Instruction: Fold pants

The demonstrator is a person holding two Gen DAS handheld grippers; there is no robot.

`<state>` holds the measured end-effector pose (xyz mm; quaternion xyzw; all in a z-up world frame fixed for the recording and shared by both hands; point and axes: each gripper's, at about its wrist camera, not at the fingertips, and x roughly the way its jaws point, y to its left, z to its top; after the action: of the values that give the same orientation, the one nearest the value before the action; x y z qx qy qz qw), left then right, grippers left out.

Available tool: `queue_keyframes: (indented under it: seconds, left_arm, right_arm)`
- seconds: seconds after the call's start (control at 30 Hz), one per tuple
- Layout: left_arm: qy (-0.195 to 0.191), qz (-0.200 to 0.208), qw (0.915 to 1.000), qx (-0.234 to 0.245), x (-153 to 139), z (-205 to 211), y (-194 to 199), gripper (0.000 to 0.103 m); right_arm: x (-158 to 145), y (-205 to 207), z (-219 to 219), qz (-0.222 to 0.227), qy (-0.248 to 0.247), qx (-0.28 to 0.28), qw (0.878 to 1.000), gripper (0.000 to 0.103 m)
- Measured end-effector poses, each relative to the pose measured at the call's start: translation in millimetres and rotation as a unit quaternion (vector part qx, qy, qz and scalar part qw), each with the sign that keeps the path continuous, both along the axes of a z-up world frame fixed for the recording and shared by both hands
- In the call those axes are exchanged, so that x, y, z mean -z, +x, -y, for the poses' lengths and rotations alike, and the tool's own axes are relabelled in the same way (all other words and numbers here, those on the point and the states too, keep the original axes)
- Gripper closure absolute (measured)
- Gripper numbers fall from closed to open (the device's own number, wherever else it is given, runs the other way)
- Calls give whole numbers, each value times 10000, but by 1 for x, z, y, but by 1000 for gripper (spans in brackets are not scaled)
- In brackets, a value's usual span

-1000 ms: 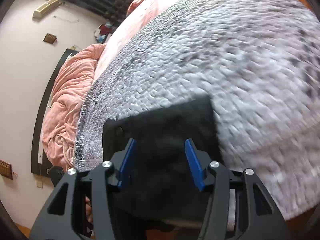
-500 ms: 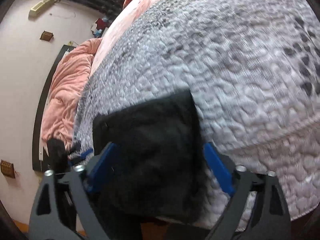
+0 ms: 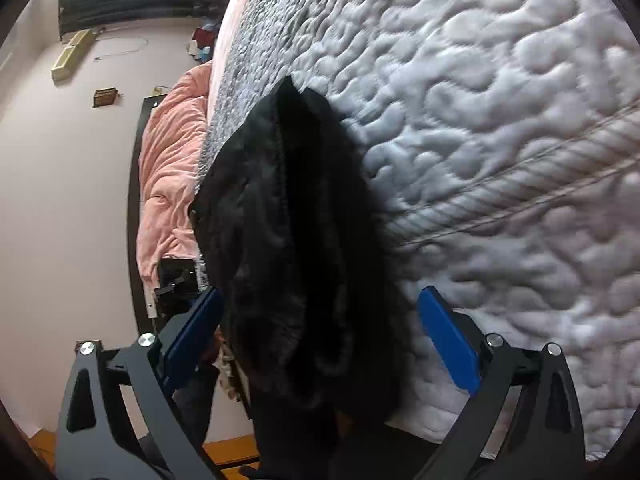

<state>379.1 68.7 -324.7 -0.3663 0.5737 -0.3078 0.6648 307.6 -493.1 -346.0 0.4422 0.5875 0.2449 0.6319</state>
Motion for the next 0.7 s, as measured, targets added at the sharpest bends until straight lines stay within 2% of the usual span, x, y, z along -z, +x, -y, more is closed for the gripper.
queue_keyframes:
  seconds: [0.23, 0.4, 0.57, 0.63, 0.7]
  left_arm:
    - [-121, -256, 9989, 365, 24, 30, 4, 4]
    - [-270, -336, 9978, 509, 34, 47, 5, 4]
    - [-409, -446, 9972, 440, 41, 52, 6, 5]
    - [-286, -395, 9980, 397, 41, 55, 6, 8]
    - [-129, -365, 9986, 354, 40, 58, 5, 27]
  right_arm:
    - [13, 6, -34, -74, -111, -251, 9996, 4]
    - [13, 15, -35, -67, -31, -105, 9999, 2]
    - [12, 24, -60, -9, -39, -409, 9992, 2]
    - [13, 29, -69, 18, -155, -454, 9988, 2]
    - [12, 31, -72, 43, -203, -448, 9988, 3]
